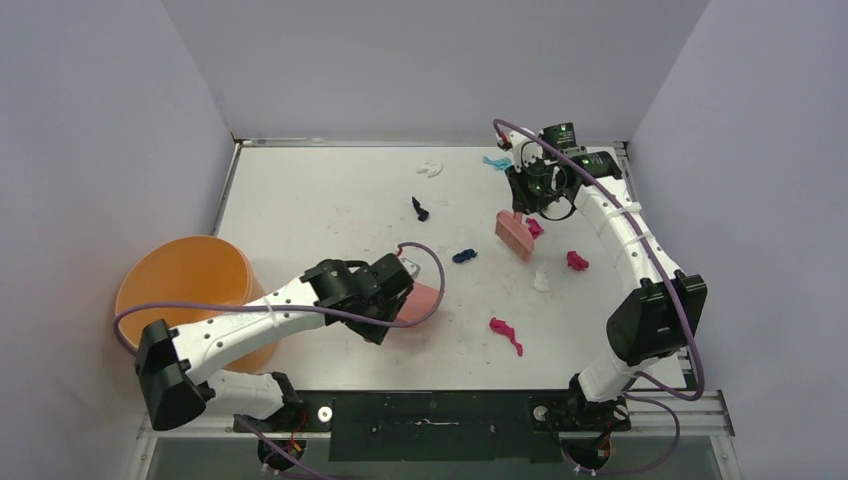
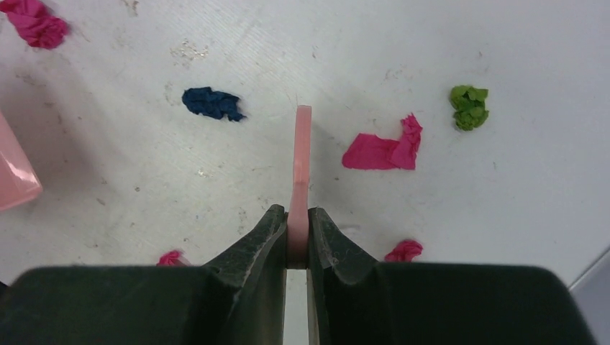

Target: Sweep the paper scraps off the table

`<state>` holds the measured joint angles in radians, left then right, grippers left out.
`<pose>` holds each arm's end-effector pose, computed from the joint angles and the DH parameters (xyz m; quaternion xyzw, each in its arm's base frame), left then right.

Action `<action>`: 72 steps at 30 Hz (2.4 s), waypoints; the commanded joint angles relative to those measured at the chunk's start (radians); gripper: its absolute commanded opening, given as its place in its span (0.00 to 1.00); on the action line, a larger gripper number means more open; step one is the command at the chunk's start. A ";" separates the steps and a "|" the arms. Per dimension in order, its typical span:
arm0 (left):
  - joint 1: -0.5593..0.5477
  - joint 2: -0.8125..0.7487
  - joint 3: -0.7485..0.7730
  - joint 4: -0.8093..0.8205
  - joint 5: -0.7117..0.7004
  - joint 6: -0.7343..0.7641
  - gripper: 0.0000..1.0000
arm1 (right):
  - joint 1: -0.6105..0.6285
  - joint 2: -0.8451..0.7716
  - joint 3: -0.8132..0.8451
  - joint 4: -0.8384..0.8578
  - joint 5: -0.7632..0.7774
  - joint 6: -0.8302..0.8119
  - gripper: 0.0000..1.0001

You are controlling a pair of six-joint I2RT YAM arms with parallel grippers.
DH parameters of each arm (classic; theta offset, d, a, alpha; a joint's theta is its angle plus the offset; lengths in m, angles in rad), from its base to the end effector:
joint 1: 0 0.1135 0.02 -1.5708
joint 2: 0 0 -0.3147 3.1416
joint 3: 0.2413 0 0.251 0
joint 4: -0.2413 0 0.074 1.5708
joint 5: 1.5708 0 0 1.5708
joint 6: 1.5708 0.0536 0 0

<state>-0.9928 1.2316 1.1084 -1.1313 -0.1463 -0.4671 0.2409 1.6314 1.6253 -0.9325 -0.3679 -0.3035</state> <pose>0.1180 -0.1666 0.3191 0.2448 0.9540 -0.0510 0.1652 0.3415 0.1038 0.3861 -0.3060 0.8847 0.1642 0.3109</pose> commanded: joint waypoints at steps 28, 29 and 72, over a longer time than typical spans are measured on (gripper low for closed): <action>-0.090 0.527 0.217 0.262 -0.061 0.040 0.00 | 0.227 0.073 -0.049 0.001 -0.219 0.022 0.05; -0.090 0.532 0.218 0.263 -0.063 0.035 0.00 | 0.227 0.063 -0.050 -0.015 -0.236 0.004 0.05; -0.068 0.027 -0.173 0.070 -0.123 -0.406 0.00 | 0.260 0.392 0.324 0.644 0.307 -0.408 0.05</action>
<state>-1.0714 1.2655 0.9653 -1.0721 -0.3134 -0.8555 0.4774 1.9606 1.9385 -0.5503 -0.1719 -0.5934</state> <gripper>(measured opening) 0.289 0.127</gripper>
